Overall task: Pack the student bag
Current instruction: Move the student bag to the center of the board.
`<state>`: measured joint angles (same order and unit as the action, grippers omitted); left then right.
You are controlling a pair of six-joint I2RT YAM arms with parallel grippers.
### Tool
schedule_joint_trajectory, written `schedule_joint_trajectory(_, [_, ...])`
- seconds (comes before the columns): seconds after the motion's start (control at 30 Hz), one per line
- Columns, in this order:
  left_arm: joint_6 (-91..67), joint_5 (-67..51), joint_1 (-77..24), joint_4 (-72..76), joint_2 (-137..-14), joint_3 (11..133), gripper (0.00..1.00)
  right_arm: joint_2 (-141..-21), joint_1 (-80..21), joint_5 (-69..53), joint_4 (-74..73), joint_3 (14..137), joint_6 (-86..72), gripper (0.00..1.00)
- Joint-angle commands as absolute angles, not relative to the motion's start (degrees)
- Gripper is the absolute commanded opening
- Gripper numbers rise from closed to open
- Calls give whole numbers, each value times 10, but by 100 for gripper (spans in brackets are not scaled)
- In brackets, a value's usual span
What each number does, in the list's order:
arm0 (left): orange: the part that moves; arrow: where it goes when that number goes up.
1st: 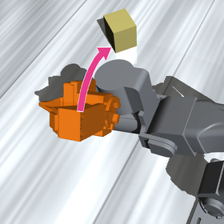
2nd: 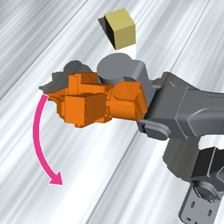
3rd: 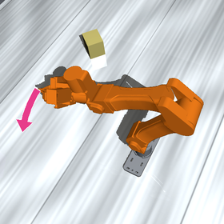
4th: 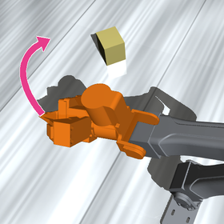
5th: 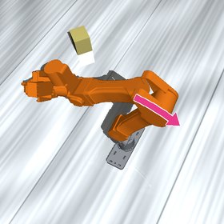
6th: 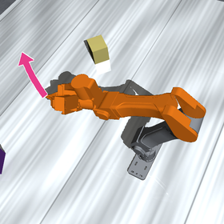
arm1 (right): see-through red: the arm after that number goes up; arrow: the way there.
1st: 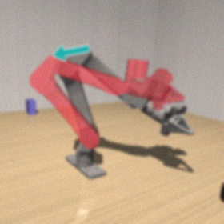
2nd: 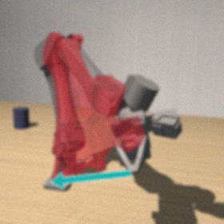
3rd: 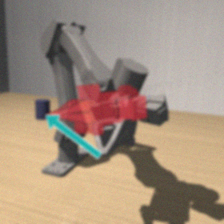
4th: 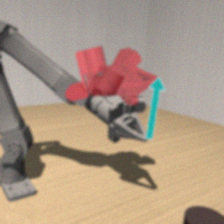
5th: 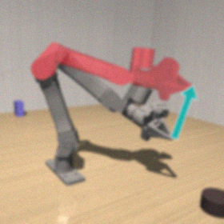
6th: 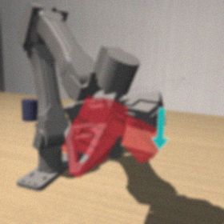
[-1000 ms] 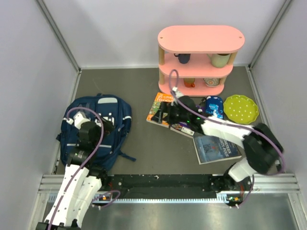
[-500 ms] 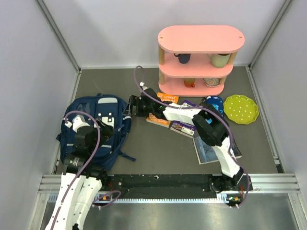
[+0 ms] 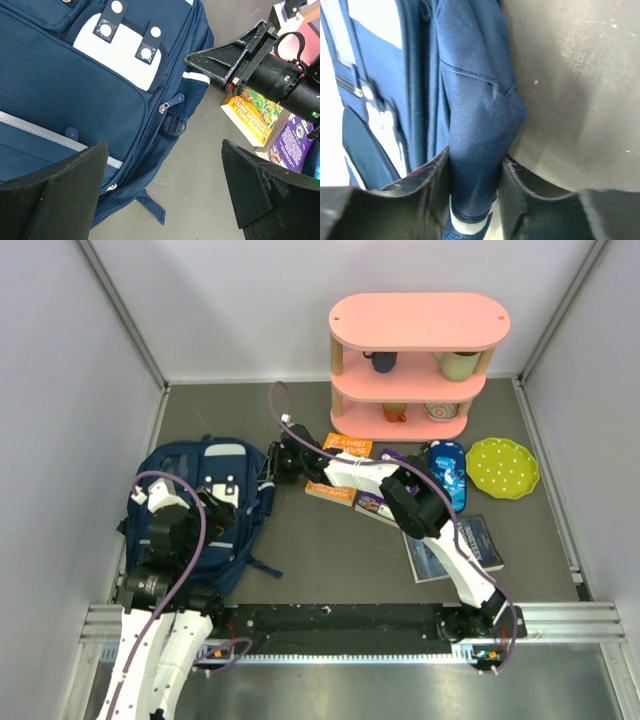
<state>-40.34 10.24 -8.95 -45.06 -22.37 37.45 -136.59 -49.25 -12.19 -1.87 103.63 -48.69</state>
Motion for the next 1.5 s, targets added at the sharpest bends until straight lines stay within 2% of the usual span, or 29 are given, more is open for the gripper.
schedule_joint_trajectory(0.0, [-388, 90, -90, -447, -220, 396, 99, -1375, -497, -127, -10, 1069, -490, 15])
schedule_joint_trajectory(0.03, [-388, 89, -90, -446, -221, 395, 99, -1364, -497, -127, -6, 1066, -490, 3])
schedule_joint_trajectory(0.07, [-388, 88, -90, -445, -221, 394, 99, -1357, -497, -126, -4, 1065, -488, 0])
schedule_joint_trajectory(0.23, [-391, 80, -90, -435, -221, 385, 99, -1267, -497, -71, 30, 1016, -482, 0])
schedule_joint_trajectory(0.37, [-392, 69, -89, -424, -218, 381, 99, -1126, -495, 14, 73, 930, -481, 0])
schedule_joint_trajectory(0.53, [-375, 45, -89, -397, -211, 381, 98, -990, -491, 114, 116, 789, -494, 0])
schedule_joint_trajectory(0.67, [-346, 3, -90, -359, -215, 374, 98, -894, -492, 178, 126, 632, -551, 0])
schedule_joint_trajectory(0.8, [-334, -65, -90, -305, -235, 362, 98, -788, -494, 310, 131, 481, -629, 0])
schedule_joint_trajectory(0.87, [-333, -94, -91, -287, -256, 351, 98, -759, -494, 336, 112, 416, -683, 0])
schedule_joint_trajectory(1.07, [-321, -184, -98, -251, -304, 349, 98, -708, -499, 372, 58, 337, -779, 0])
schedule_joint_trajectory(1.2, [-293, -154, -147, -271, -323, 365, 98, -713, -500, 339, 82, 316, -778, 0])
schedule_joint_trajectory(1.23, [-297, -110, -178, -277, -328, 365, 98, -713, -500, 329, 91, 312, -768, 0])
schedule_joint_trajectory(1.33, [-344, -63, -229, -296, -344, 341, 98, -698, -497, 281, 133, 288, -695, 29])
schedule_joint_trajectory(1.37, [-378, -52, -239, -296, -342, 331, 97, -689, -492, 275, 130, 274, -684, 58])
schedule_joint_trajectory(1.4, [-395, -42, -255, -290, -338, 322, 97, -667, -487, 262, 126, 266, -682, 72])
schedule_joint_trajectory(1.47, [-423, -19, -267, -281, -324, 295, 96, -644, -468, 240, 122, 242, -658, 83])
